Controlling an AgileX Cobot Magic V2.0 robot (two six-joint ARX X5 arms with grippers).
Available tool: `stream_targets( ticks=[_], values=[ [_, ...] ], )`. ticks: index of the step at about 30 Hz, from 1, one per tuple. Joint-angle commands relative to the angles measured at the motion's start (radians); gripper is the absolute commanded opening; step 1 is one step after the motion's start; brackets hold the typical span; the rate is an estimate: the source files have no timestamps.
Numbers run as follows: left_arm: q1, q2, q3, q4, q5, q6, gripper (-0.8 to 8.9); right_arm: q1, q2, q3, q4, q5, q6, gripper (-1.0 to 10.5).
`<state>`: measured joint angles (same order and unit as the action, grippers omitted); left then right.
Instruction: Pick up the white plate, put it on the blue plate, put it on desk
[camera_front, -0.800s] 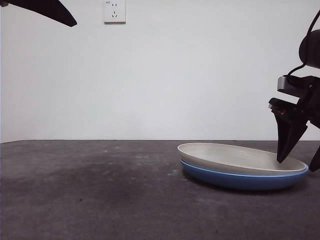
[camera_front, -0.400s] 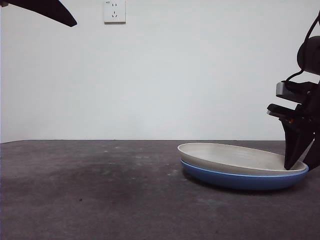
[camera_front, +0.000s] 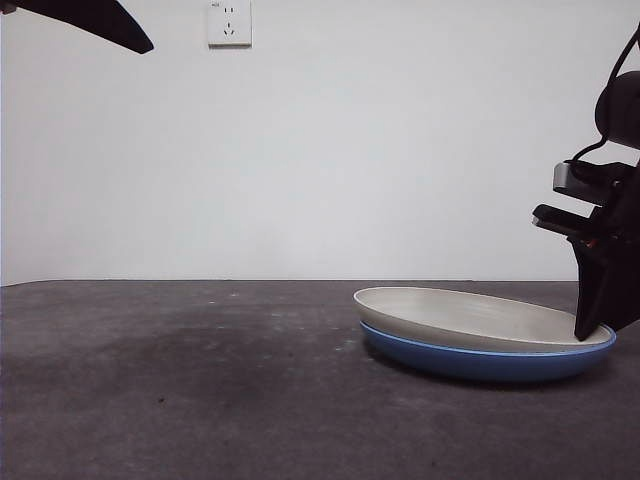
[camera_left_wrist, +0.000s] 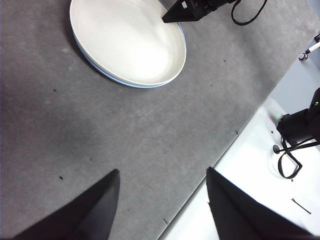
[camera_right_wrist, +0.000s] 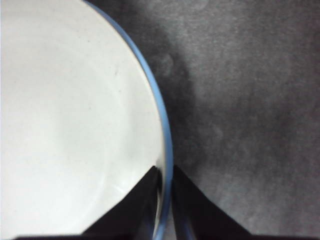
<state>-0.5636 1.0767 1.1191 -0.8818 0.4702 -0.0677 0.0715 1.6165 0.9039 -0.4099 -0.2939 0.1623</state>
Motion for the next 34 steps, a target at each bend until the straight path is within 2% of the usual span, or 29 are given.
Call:
stream_targets(
  ticks=[1,10,18,25,34],
  values=[
    [-0.007,0.004,0.010,0.006,0.003,0.011,2.79,0.003,0.013,0.007,-0.002,0.007,0.009,0.1],
    [-0.007,0.004,0.010,0.007,0.003,0.011,2.79,0.003,-0.079,0.007,-0.002,-0.002,0.023,0.1],
    [-0.007,0.005,0.010,0.007,0.003,0.011,2.79,0.020,-0.190,0.012,0.024,-0.076,0.082,0.1],
    [-0.007,0.004,0.010,0.012,0.003,0.011,2.79,0.105,-0.196,0.044,0.044,-0.072,0.127,0.1],
    [-0.007,0.005,0.010,0.014,0.003,0.011,2.79,0.245,-0.168,0.060,0.158,-0.037,0.229,0.1]
  ],
)
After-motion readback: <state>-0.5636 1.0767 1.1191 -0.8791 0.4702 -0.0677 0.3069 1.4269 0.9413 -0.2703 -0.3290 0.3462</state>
